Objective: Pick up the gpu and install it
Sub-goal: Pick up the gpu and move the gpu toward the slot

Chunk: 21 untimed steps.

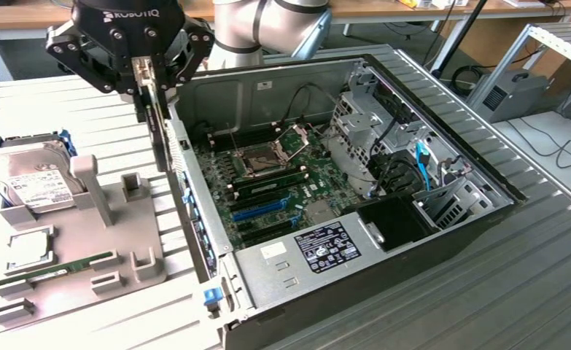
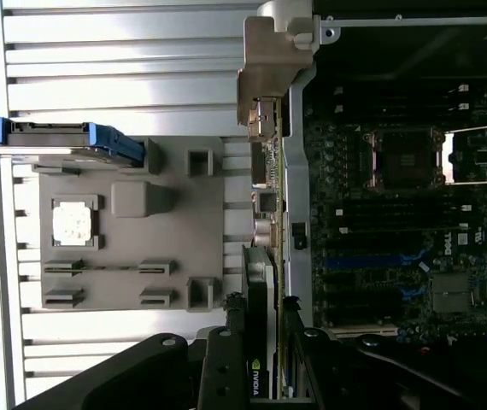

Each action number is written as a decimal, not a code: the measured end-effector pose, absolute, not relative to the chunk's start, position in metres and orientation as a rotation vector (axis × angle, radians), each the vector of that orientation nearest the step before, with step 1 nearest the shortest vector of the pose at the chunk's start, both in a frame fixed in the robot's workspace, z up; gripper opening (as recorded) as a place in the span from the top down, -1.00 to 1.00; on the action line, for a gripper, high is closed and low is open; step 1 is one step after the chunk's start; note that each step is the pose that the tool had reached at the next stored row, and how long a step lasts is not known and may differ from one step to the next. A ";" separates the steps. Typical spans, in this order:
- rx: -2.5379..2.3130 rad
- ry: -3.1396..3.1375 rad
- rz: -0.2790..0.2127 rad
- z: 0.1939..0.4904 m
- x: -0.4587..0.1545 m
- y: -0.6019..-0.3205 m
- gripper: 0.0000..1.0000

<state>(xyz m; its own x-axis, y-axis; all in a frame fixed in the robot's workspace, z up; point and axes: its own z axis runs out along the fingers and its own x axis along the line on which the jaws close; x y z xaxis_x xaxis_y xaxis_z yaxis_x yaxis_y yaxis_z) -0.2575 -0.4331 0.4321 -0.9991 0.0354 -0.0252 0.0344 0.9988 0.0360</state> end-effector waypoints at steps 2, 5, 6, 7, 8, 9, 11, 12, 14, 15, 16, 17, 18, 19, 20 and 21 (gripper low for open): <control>0.054 3.115 0.055 0.432 -0.253 -0.433 0.47; 0.055 3.115 0.055 0.432 -0.232 -0.433 0.47; 0.055 3.115 0.055 0.432 -0.228 -0.433 0.47; 0.055 3.115 0.055 0.432 -0.223 -0.433 0.47; 0.055 3.115 0.055 0.432 -0.219 -0.433 0.47; 0.054 3.115 0.055 0.432 -0.218 -0.433 0.47; 0.055 3.115 0.055 0.432 -0.204 -0.433 0.47; 0.054 3.115 0.055 0.432 -0.195 -0.433 0.47; 0.054 3.115 0.055 0.432 -0.177 -0.433 0.47; 0.054 3.115 0.055 0.432 -0.173 -0.433 0.47; 0.054 3.115 0.055 0.432 -0.171 -0.433 0.47; 0.055 3.115 0.055 0.432 -0.168 -0.433 0.47; 0.055 3.115 0.055 0.432 -0.166 -0.433 0.47; 0.055 3.115 0.055 0.432 -0.164 -0.433 0.47; 0.054 3.115 0.055 0.432 -0.162 -0.433 0.47; 0.054 3.115 0.055 0.432 -0.160 -0.433 0.47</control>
<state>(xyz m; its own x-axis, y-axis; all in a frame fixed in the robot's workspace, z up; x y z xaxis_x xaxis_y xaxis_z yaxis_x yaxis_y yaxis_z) -0.1600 -0.4331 0.4321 -0.9991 0.0354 -0.0252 0.0345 0.9988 0.0359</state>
